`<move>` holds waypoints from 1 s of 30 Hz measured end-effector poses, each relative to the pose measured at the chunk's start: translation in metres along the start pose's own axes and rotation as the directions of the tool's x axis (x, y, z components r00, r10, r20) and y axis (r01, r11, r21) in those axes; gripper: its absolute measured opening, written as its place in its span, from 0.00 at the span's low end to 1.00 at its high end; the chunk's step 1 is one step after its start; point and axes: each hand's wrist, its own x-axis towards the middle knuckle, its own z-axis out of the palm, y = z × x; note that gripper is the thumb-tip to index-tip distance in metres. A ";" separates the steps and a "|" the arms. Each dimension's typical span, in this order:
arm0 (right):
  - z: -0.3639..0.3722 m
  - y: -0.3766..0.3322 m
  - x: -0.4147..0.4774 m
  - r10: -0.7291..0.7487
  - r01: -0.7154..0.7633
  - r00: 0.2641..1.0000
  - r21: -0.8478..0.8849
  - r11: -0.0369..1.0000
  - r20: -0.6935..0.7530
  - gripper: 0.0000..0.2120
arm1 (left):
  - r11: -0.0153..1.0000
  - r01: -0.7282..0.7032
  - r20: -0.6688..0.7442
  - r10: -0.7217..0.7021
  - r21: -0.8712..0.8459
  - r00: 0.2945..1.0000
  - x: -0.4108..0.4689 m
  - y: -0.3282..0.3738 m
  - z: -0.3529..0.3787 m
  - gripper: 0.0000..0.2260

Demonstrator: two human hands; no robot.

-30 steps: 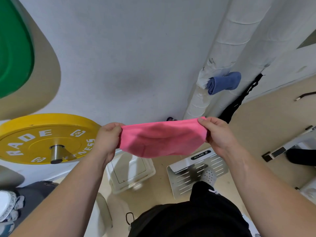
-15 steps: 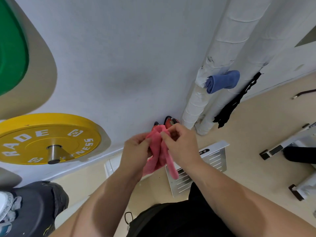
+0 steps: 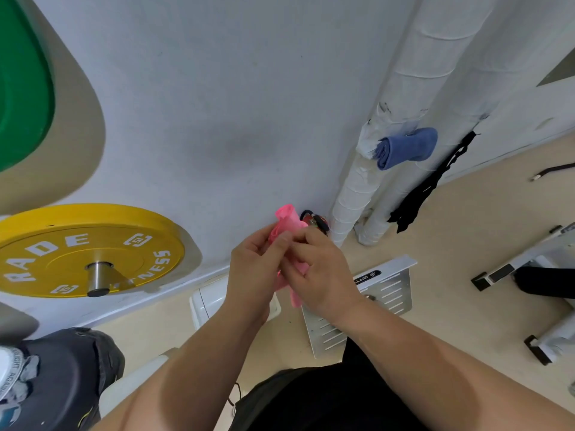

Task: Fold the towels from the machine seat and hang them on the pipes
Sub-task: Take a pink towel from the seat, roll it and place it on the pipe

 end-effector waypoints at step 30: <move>-0.093 0.005 0.070 0.124 -0.144 0.933 0.035 0.989 0.338 0.12 | 0.878 -0.280 0.241 0.196 0.388 0.950 0.052 0.040 -0.056 0.17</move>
